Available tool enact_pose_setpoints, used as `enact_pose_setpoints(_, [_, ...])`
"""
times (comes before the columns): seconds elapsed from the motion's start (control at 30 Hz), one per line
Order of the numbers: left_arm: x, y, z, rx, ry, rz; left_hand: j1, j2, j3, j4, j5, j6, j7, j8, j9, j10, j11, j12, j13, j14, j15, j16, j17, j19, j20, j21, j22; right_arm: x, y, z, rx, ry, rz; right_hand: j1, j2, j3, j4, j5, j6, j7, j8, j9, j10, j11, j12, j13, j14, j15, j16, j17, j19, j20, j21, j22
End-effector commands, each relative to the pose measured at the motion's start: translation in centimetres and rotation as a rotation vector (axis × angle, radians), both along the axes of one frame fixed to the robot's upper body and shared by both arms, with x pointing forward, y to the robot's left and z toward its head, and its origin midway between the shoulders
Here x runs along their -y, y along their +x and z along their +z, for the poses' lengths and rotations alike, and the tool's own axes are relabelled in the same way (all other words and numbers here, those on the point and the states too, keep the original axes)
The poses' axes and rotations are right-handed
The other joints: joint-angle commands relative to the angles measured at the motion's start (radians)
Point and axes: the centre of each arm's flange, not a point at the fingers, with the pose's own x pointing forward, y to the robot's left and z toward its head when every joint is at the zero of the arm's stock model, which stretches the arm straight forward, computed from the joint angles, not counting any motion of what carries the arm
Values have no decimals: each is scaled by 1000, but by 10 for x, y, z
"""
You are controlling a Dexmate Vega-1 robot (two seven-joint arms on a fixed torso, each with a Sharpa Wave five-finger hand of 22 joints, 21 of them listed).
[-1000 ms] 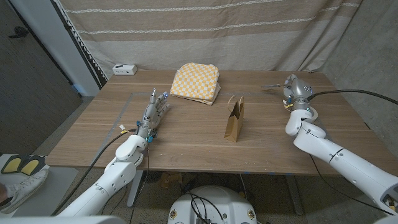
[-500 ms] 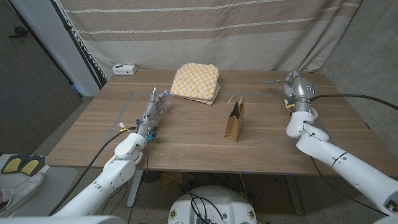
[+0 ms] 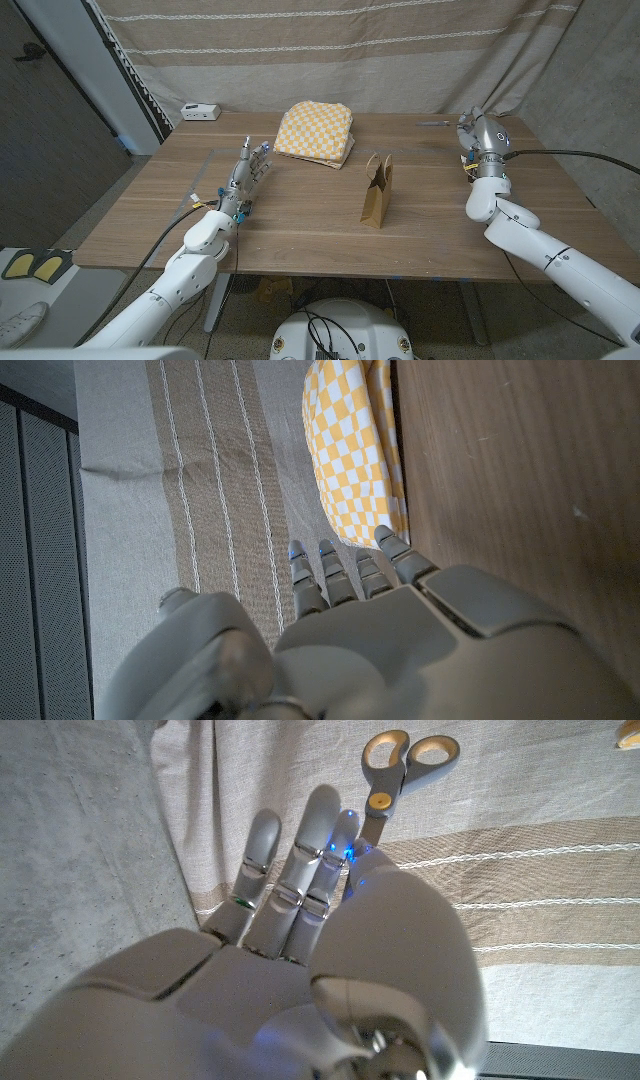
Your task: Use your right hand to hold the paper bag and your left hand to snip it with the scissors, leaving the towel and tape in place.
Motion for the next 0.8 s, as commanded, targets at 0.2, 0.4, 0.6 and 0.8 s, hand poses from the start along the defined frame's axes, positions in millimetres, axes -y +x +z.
enact_pose_setpoints(0.2, [23, -3, 10, 6, -18, 38, -7, -6, 0, 5, -1, 78, 18, 17, 5, 41, 1, 12, 2, 31, -140, 8, 2, 8, -124, 6, 3, 21, -27, 13, 72, -8, 95, -10, 1, -1, 8, 6, -3, -4, 7, -6, 54, -51, -5, -2, -34, -65, 1, 6, -13, -158, 6, 5])
enact_pose_setpoints(0.4, [27, -4, 14, 15, -25, 42, -5, -7, 0, 4, -1, 65, 14, 10, 5, 44, -2, 12, 2, 36, -140, 9, 1, 14, -126, 8, 3, 22, -34, 19, 109, -26, 129, -9, 1, -1, 8, 8, -3, -5, 12, -11, 50, -53, -5, 3, -34, -66, 4, 9, -16, -158, 7, 7])
enact_pose_setpoints(0.6, [28, -3, 17, 20, -26, 51, -4, -8, 0, 3, 0, 61, 14, 7, 6, 55, -4, 16, 2, 41, -137, 9, 1, 17, -126, 8, 3, 21, -37, 22, 132, -35, 151, -9, 2, -1, 8, 10, -2, -4, 15, -16, 49, -49, -6, 2, -40, -65, 2, 8, -16, -158, 7, 9])
enact_pose_setpoints(0.8, [35, 0, 20, 24, -30, 56, -3, -8, 0, 3, 0, 62, 15, 7, 6, 59, -3, 17, 2, 42, -136, 9, 1, 18, -126, 8, 3, 23, -43, 30, 163, -56, 173, -8, 2, -1, 9, 11, -3, -4, 18, -18, 49, -49, -7, 2, -41, -65, 1, 8, -17, -159, 7, 10])
